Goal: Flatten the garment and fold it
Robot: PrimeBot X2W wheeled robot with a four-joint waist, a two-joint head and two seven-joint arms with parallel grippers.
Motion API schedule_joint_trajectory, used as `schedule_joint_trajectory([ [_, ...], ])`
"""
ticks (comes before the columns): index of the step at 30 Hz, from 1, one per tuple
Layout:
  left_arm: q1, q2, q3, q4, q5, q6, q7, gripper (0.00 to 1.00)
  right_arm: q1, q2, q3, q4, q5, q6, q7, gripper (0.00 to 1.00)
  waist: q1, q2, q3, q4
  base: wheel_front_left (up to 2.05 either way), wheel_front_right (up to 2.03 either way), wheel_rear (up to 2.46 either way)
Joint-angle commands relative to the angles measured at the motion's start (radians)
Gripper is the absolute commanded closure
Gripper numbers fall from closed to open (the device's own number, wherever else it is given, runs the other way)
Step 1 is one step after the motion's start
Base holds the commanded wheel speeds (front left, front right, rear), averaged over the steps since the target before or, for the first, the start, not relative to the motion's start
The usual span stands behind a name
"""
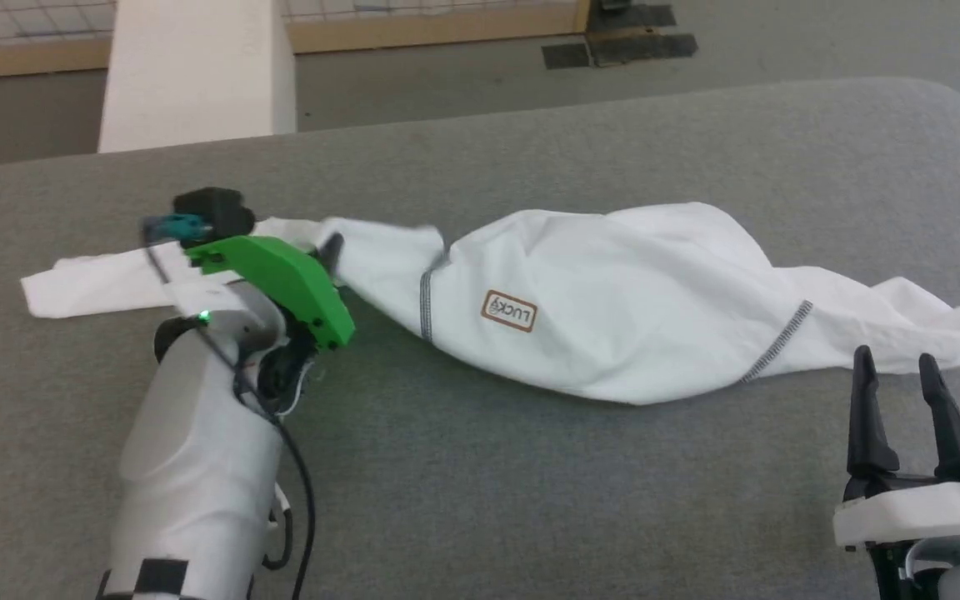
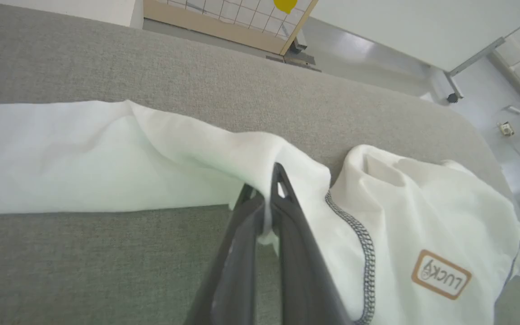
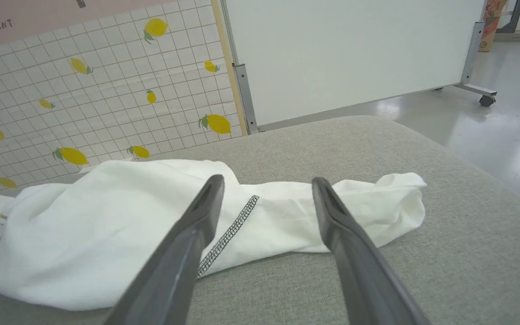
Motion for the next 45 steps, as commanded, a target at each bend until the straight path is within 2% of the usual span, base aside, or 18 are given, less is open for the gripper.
schedule_joint_trajectory([
  [1,0.037,0.005,0.02,-0.032,-0.023,-0.007,-0.023,1.0,0.008,0.001,0.002,0.005,-0.007,-0.002,-0.005,0.0,-0.0001,0.0,-0.081,0.1,0.0,0.0,0.0],
  [3,0.089,0.011,0.061,-0.098,-0.059,-0.007,-0.051,1.0,0.012,0.001,0.009,0.008,-0.009,-0.002,-0.004,0.0,-0.0001,0.0,-0.101,0.133,0.0,0.0,0.0],
  [5,0.161,0.022,0.101,-0.173,-0.082,0.014,-0.066,1.0,0.017,0.001,0.019,0.008,-0.013,-0.002,0.0,0.0,-0.0001,0.0,-0.115,0.161,0.0,0.0,0.0],
  [9,0.346,0.047,0.177,-0.32,-0.099,0.094,-0.071,1.0,0.028,0.001,0.024,0.006,-0.035,-0.002,0.011,0.0,-0.0001,0.0,-0.14,0.209,0.0,0.0,0.0],
  [15,0.634,0.023,0.268,-0.466,-0.127,0.228,-0.044,1.0,0.044,0.001,0.025,0.005,-0.035,-0.002,0.024,0.0,-0.0001,0.0,-0.166,0.245,0.0,0.0,0.0],
  [17,0.692,0.001,0.282,-0.497,-0.162,0.242,-0.036,1.0,0.05,0.001,0.024,0.006,-0.032,-0.002,0.027,0.0,-0.0001,0.0,-0.171,0.253,0.0,0.0,0.0],
  [19,0.718,-0.013,0.284,-0.529,-0.199,0.231,-0.037,1.0,0.057,0.001,0.024,0.006,-0.023,-0.002,0.031,0.0,-0.0001,0.0,-0.173,0.261,0.0,0.0,0.0],
  [20,0.717,-0.018,0.286,-0.554,-0.219,0.221,-0.047,0.32,0.058,0.001,0.024,0.004,-0.018,-0.002,0.032,0.0,-0.0001,0.0,-0.174,0.265,0.0,0.0,0.0],
  [21,0.712,-0.021,0.287,-0.574,-0.227,0.216,-0.059,0.0,0.06,0.001,0.024,0.003,-0.015,-0.002,0.034,0.0,-0.0001,0.0,-0.175,0.269,0.0,0.0,0.0],
  [25,0.672,0.012,0.285,-0.676,-0.136,0.204,-0.182,0.0,0.054,0.001,0.018,-0.005,-0.02,-0.002,0.079,0.0,-0.0001,0.0,-0.178,0.272,0.0,0.0,0.0],
  [27,0.654,0.053,0.272,-0.707,-0.04,0.183,-0.285,0.0,0.045,0.001,0.014,0.006,-0.03,-0.002,0.164,0.0,-0.0001,0.0,-0.174,0.265,0.0,0.0,0.0],
  [29,0.648,0.098,0.242,-0.714,0.09,0.169,-0.416,0.0,0.03,0.001,0.008,0.018,-0.046,-0.002,0.294,0.0,-0.0001,0.0,-0.168,0.256,0.0,0.0,0.0],
  [32,0.655,0.114,0.186,-0.703,0.217,0.162,-0.511,0.0,-0.001,0.001,0.008,0.021,-0.077,-0.002,0.464,0.0,-0.0001,0.0,-0.157,0.246,0.0,0.0,0.0],
  [35,0.666,0.089,0.14,-0.696,0.293,0.163,-0.534,0.0,-0.035,0.001,0.005,0.028,-0.122,-0.002,0.649,0.0,-0.0001,0.0,-0.14,0.244,0.0,0.0,0.0],
  [39,0.668,0.042,0.115,-0.703,0.326,0.157,-0.538,0.0,-0.09,0.001,0.008,0.055,-0.193,-0.002,0.818,0.0,-0.0001,0.0,-0.11,0.253,0.0,0.0,0.0],
  [45,0.655,0.008,0.118,-0.69,0.326,0.126,-0.538,0.0,-0.164,0.001,0.014,0.143,-0.268,-0.002,0.87,0.0,-0.0001,0.0,-0.06,0.283,0.0,0.0,0.0],
])
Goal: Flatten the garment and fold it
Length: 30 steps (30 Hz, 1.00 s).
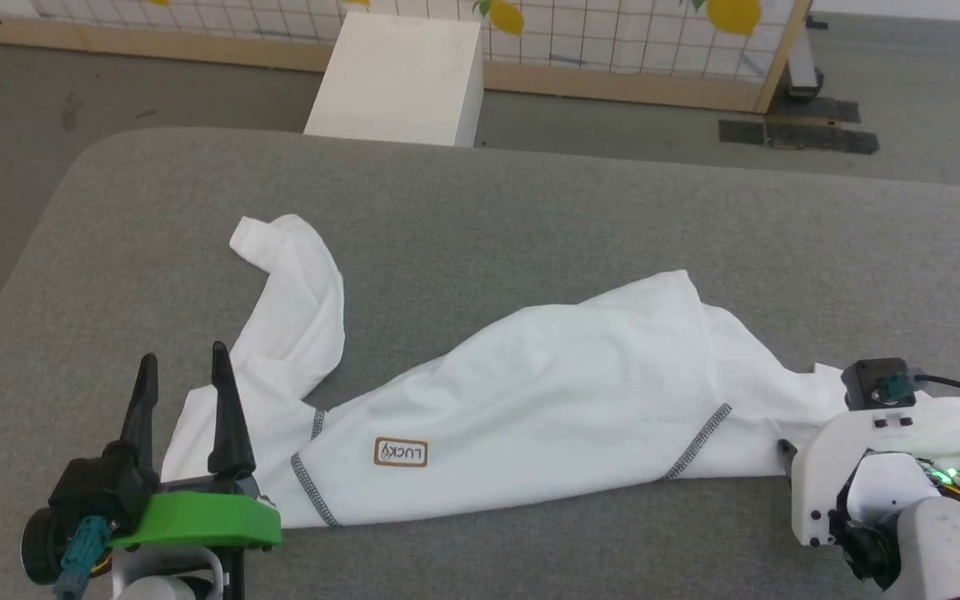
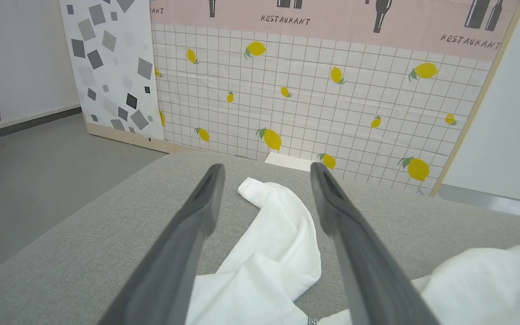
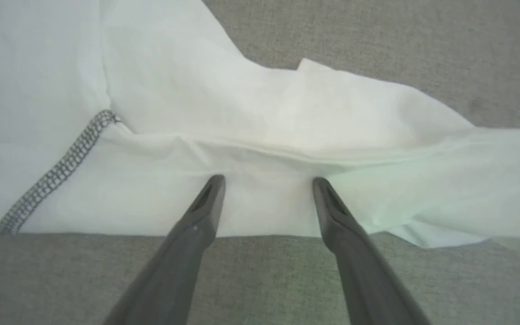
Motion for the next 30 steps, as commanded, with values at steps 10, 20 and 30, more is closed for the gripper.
schedule_joint_trajectory([
  [10,-0.033,-0.025,0.046,0.035,-0.009,-0.036,-0.005,0.0,-0.046,0.0,0.017,0.113,0.028,-0.002,-0.047,1.0,0.0,0.0,0.035,0.008,0.0,0.0,0.0],
  [20,-0.034,-0.043,0.055,0.053,-0.01,-0.048,-0.005,0.0,0.166,-0.01,-0.198,-0.119,0.093,-0.002,0.0,1.0,0.0,0.0,-0.006,-0.05,0.0,0.0,0.0],
  [30,-0.02,-0.049,0.053,0.073,-0.027,-0.056,-0.005,0.0,0.185,0.0,-0.288,-0.274,0.267,-0.002,-0.205,0.0,0.0,0.0,-0.042,-0.086,0.0,0.0,0.0],
])
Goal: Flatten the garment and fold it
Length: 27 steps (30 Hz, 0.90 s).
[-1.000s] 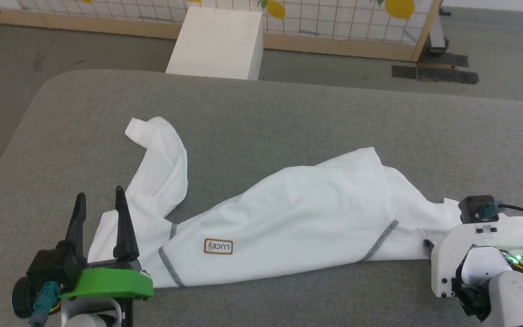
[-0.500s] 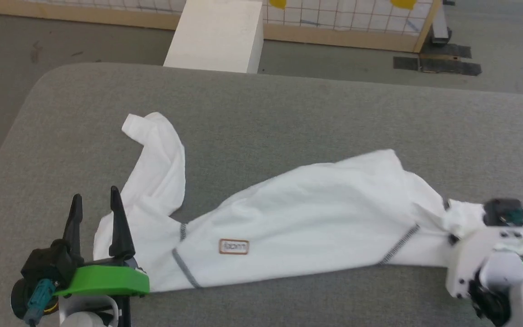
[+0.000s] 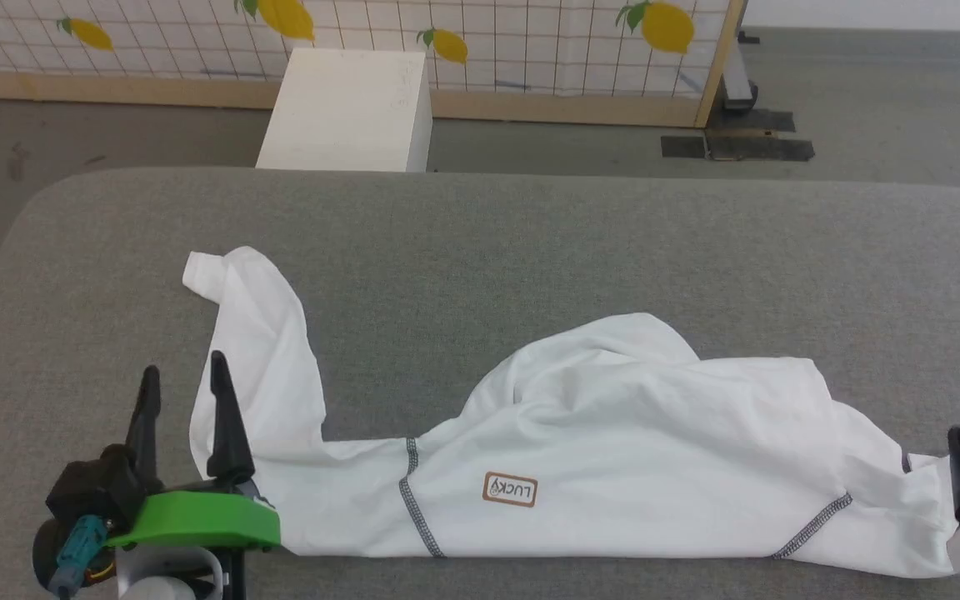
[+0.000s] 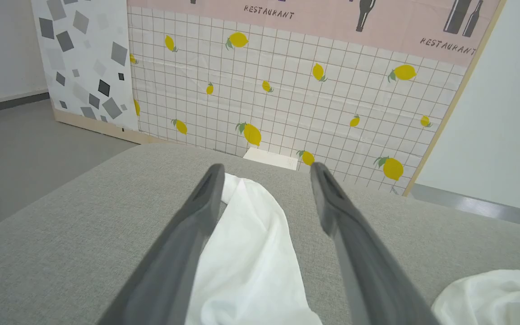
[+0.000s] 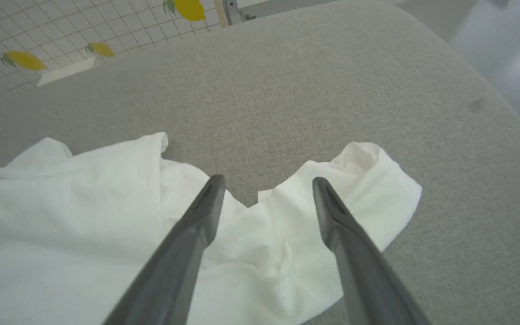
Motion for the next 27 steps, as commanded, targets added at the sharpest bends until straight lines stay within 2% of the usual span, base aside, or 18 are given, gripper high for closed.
schedule_joint_trajectory([
  [1,-0.005,-0.004,-0.01,0.012,-0.02,-0.013,-0.004,0.0,-0.02,0.002,0.002,-0.006,0.031,-0.002,-0.054,0.0,0.0,0.0,-0.013,-0.006,0.0,0.0,0.0],
  [5,-0.083,-0.004,-0.065,0.046,-0.038,-0.052,0.07,0.0,-0.024,0.002,0.045,-0.011,0.067,-0.002,-0.149,0.0,0.0,0.0,-0.017,-0.02,0.0,0.0,0.0],
  [11,-0.33,0.004,-0.185,0.123,-0.063,-0.096,0.313,0.0,-0.038,0.002,0.117,-0.001,0.102,-0.002,-0.226,0.0,0.0,0.0,0.02,-0.079,0.0,0.0,0.0],
  [18,-0.575,0.002,-0.365,0.353,-0.11,-0.119,0.768,0.0,-0.058,0.002,0.173,0.047,0.124,-0.002,-0.269,0.0,0.0,0.0,0.109,-0.166,0.0,0.0,0.0],
  [22,-0.63,0.025,-0.459,0.448,-0.086,-0.125,0.94,0.0,-0.063,0.002,0.176,0.071,0.114,-0.002,-0.292,0.0,0.0,0.0,0.146,-0.2,0.0,0.0,0.0],
  [27,-0.618,0.068,-0.534,0.523,-0.069,-0.128,1.056,0.0,-0.077,0.002,0.183,0.094,0.125,-0.002,-0.316,0.0,0.0,0.0,0.168,-0.225,0.0,0.0,0.0],
])
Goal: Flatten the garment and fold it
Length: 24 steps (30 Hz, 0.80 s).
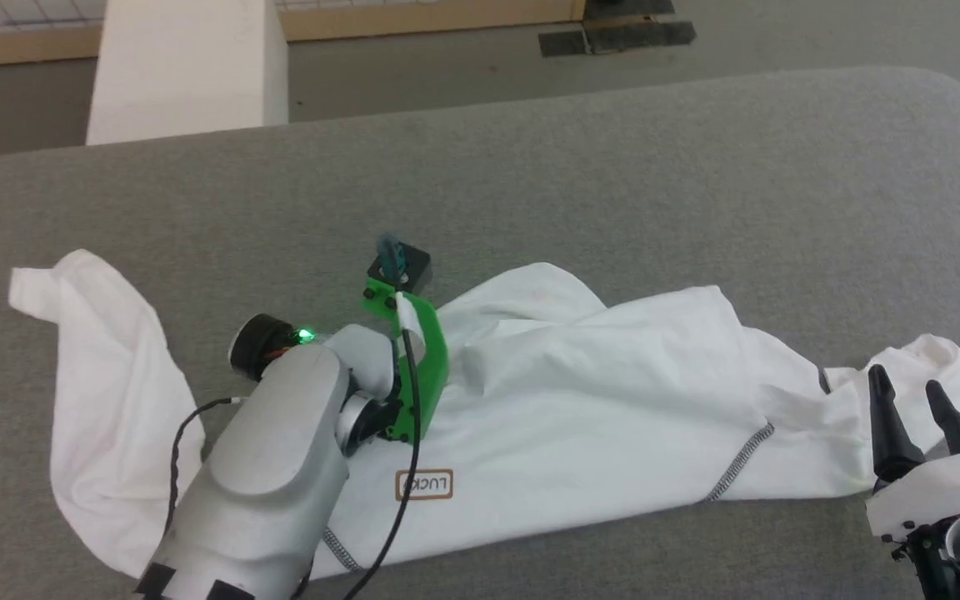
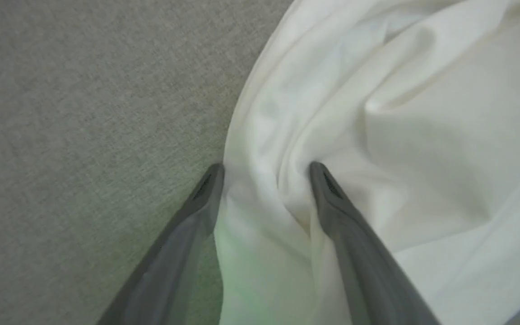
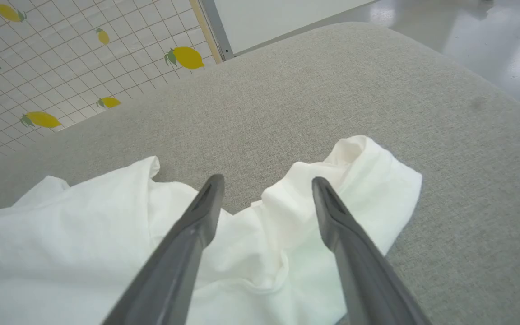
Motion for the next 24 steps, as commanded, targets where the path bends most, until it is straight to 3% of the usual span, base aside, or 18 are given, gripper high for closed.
schedule_joint_trajectory([
  [1,0.015,0.012,-0.011,0.012,-0.002,-0.005,0.016,0.67,-0.019,0.0,0.002,0.006,0.007,-0.002,-0.013,0.0,0.0,0.0,0.037,-0.034,0.0,0.0,0.0],
  [2,0.023,0.016,-0.017,0.014,-0.009,-0.006,0.02,1.0,-0.02,0.0,0.002,0.01,0.007,-0.002,-0.017,0.0,0.0,0.0,0.038,-0.034,0.0,0.0,0.0],
  [4,0.038,0.019,-0.02,0.016,-0.041,-0.006,0.029,1.0,-0.022,0.0,0.003,0.019,0.008,-0.002,-0.027,0.0,0.0,0.0,0.041,-0.028,0.0,0.0,0.0],
  [7,0.028,0.017,0.039,-0.011,-0.096,0.004,-0.048,1.0,-0.027,0.0,0.011,0.029,0.01,-0.002,-0.039,0.0,0.0,0.0,0.043,-0.013,0.0,0.0,0.0],
  [12,-0.054,0.032,0.214,-0.039,-0.149,0.103,-0.276,1.0,-0.047,0.0,0.043,0.044,0.012,-0.002,-0.049,0.0,0.0,0.0,0.048,-0.002,0.0,0.0,0.0],
  [18,-0.163,0.116,0.369,-0.014,-0.144,0.196,-0.518,1.0,-0.061,0.0,0.063,0.054,0.009,-0.002,-0.058,0.0,0.0,0.0,0.063,0.0,0.0,0.0,0.0],
  [21,-0.181,0.152,0.416,0.012,-0.142,0.219,-0.601,1.0,-0.06,0.0,0.065,0.057,0.007,-0.002,-0.062,0.0,0.0,0.0,0.068,-0.001,0.0,0.0,0.0],
  [24,-0.168,0.176,0.432,0.076,-0.14,0.237,-0.611,1.0,-0.057,0.0,0.061,0.06,0.004,-0.002,-0.064,0.0,0.0,0.0,0.071,0.004,0.0,0.0,0.0],
])
